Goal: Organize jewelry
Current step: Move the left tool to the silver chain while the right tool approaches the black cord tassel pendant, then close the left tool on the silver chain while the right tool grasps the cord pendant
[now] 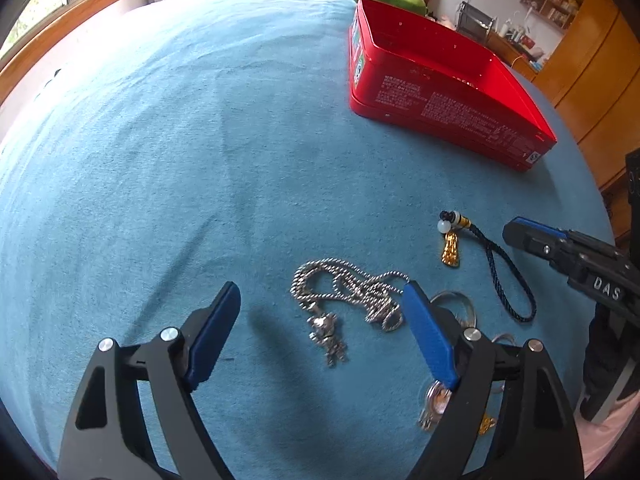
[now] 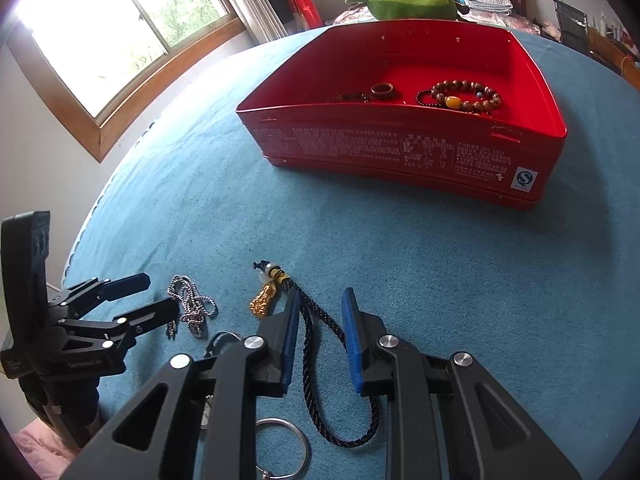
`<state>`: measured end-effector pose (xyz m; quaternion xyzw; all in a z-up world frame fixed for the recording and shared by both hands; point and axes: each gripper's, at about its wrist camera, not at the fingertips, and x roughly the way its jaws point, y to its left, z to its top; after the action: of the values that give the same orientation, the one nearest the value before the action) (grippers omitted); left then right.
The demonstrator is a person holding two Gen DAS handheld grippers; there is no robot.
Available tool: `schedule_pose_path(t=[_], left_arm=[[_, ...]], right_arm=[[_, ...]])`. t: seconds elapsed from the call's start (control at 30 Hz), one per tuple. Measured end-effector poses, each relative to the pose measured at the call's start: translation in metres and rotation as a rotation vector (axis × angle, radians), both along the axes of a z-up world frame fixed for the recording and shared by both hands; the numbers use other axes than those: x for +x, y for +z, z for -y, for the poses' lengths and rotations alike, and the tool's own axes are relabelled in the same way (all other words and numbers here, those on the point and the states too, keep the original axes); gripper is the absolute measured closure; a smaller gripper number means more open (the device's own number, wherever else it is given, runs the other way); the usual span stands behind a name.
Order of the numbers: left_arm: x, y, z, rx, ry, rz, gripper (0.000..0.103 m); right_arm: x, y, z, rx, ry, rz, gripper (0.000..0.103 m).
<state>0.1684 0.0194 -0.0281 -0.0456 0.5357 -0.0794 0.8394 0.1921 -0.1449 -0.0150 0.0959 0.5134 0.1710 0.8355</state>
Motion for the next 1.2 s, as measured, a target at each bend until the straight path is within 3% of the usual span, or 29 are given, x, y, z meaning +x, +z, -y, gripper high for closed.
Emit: schedule_pose_path(t=[0.23,0.4,0.5,0.6,0.67,0.73,0.8,1.0,1.2], left_arm=[[0.012,-0.013,0.016,0.064,0.014,-0.028,0.014],[0.01,-0.016,0.025,0.125,-0.005,-0.022,0.016],[0.006,-0.014,0.027,0.146,-0.032,-0.006,0.029],[0.004,-0.011,0.026,0.148,-0.06,0.007,0.047],[0.002,-0.009,0.022,0.149,-0.068,0.017,0.065],[0.001,-0.008,0.013,0.137,-0.073,0.021,0.072],[0.0,-0.006,0.007,0.118,-0.077,0.021,0.075],[0.003,-0.007,0.002,0.101,-0.085,0.027,0.082],[0.009,-0.01,0.007,0.092,-0.086,0.023,0.08]], right_arm=[[0.002,-0.002,0.0,-0.005,0.001,-0.001,0.081],[0.005,-0.005,-0.003,-0.013,0.004,-0.01,0.081],[0.007,-0.007,-0.008,-0.02,0.009,-0.018,0.08],[0.01,-0.008,-0.016,-0.021,0.031,-0.028,0.077],[0.012,-0.009,-0.021,-0.019,0.047,-0.035,0.077],[0.015,-0.01,-0.028,-0.025,0.062,-0.041,0.073],[0.017,-0.01,-0.033,-0.031,0.076,-0.039,0.065],[0.026,-0.013,-0.042,-0.057,0.098,-0.042,0.063],[0.028,-0.013,-0.047,-0.083,0.127,-0.035,0.061]])
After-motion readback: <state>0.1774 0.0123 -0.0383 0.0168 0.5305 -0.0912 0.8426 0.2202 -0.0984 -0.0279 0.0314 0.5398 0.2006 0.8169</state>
